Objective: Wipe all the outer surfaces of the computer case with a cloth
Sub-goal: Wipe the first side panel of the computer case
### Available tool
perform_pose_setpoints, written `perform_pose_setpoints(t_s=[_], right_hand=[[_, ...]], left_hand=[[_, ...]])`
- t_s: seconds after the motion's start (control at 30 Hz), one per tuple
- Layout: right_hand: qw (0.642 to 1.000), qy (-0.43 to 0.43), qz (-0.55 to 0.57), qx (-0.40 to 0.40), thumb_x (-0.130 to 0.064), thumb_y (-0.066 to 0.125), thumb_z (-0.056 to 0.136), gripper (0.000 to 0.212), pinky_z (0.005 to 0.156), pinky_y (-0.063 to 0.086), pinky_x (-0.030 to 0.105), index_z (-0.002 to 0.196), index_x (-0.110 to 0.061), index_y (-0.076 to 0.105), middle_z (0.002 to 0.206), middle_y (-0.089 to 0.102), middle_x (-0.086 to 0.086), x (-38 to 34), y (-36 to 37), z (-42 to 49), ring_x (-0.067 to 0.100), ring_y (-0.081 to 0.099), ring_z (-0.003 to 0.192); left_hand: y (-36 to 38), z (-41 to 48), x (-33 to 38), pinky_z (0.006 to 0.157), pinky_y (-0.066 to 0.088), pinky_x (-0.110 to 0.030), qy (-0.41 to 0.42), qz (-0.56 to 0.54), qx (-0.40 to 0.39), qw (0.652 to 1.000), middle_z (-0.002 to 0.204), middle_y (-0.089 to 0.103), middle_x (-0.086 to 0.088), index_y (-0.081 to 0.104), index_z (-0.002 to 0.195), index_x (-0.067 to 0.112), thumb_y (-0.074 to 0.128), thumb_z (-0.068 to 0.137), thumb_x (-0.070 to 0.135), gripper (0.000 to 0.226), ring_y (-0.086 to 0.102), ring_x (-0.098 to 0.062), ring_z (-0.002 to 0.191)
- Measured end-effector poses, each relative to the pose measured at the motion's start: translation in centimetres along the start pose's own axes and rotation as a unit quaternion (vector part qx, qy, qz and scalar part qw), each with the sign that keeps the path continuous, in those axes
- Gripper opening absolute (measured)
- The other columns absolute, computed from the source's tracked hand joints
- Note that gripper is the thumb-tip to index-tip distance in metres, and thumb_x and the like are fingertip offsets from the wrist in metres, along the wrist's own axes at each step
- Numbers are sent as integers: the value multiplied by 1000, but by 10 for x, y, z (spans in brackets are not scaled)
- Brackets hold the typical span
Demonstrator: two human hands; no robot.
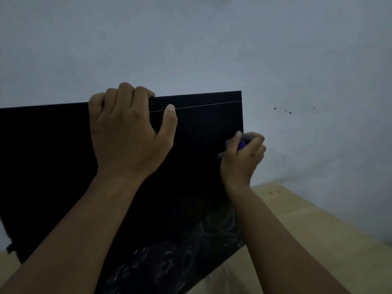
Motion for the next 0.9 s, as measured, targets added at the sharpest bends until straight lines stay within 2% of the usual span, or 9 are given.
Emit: perform_pose_setpoints(t_s=[0.13, 0.2, 0.27, 0.3, 0.4, 0.57, 0.73, 0.83, 0.9], right_hand=[[997, 77, -23, 20, -31, 47, 102, 15, 79, 35, 33, 98, -18, 41, 105, 44, 6, 25, -11, -9, 25, 44, 102], [980, 194, -25, 34, -35, 45, 102, 17, 79, 36, 36, 101, -19, 39, 112, 43, 12, 43, -16, -9, 33, 46, 108], [946, 320, -19, 34, -39, 41, 103, 20, 82, 37, 40, 105, -20, 35, 128, 41, 19, 57, -17, -14, 37, 44, 116], [936, 350, -21, 31, -40, 40, 104, 20, 84, 38, 41, 106, -21, 33, 133, 38, 20, 59, -16, -18, 37, 43, 118], [931, 361, -18, 50, -38, 41, 104, 19, 93, 39, 44, 104, -22, 32, 136, 35, 19, 51, -15, -19, 37, 40, 121], [951, 303, -20, 65, -37, 44, 102, 30, 98, 42, 44, 123, -15, 43, 135, 39, 17, 4, 4, 19, 35, 42, 122], [971, 238, -11, 3, -40, 40, 103, 42, 104, 34, 42, 134, -12, 40, 140, 37, 17, -58, 24, 81, 35, 38, 129], [998, 62, 4, 8, -35, 49, 100, 30, 100, 32, 33, 119, -11, 51, 129, 46, 14, -95, 35, 79, 31, 44, 120], [996, -81, 22, 24, -28, 54, 97, 24, 92, 28, 25, 110, -8, 55, 119, 52, 12, -108, 39, 51, 25, 44, 111]], left_hand=[[0, 0, 1, 98, 26, -38, -5, -2, 3, 1000, 100, 60, -7, 64, 107, 11, 41, 95, 50, 47, 54, -30, 97], [-1, 0, 1, 98, 26, -38, -7, -4, 2, 1000, 100, 61, -7, 64, 106, 11, 41, 95, 50, 47, 54, -29, 97], [-1, 1, 1, 99, 26, -39, -9, -3, -2, 1000, 100, 60, -7, 64, 107, 11, 40, 95, 50, 47, 54, -29, 97], [-1, 0, 1, 98, 26, -39, -10, -3, -5, 1000, 100, 60, -7, 64, 107, 11, 40, 96, 50, 47, 53, -29, 97], [-1, 1, 2, 99, 26, -38, -13, -5, -10, 1000, 100, 60, -6, 63, 107, 12, 37, 96, 50, 48, 53, -28, 98], [-1, 1, 1, 101, 26, -38, -14, -19, -23, 999, 102, 60, -5, 63, 109, 12, 31, 98, 51, 52, 53, -27, 101], [0, 1, 1, 101, 26, -39, -12, -18, -30, 999, 102, 59, -4, 62, 108, 13, 24, 100, 51, 55, 52, -26, 100], [0, 0, 1, 102, 26, -38, -13, -19, -32, 999, 102, 59, -4, 62, 109, 13, 24, 101, 52, 55, 52, -26, 101], [0, 0, 0, 102, 26, -38, -14, -19, -31, 999, 103, 59, -5, 62, 109, 13, 23, 100, 52, 56, 52, -26, 102]])
Point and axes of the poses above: each hand's wrist, its own z-axis towards the middle knuckle, its own y-axis out of the palm, x = y × z, the point moved 6 cm from there along z, towards the middle knuckle
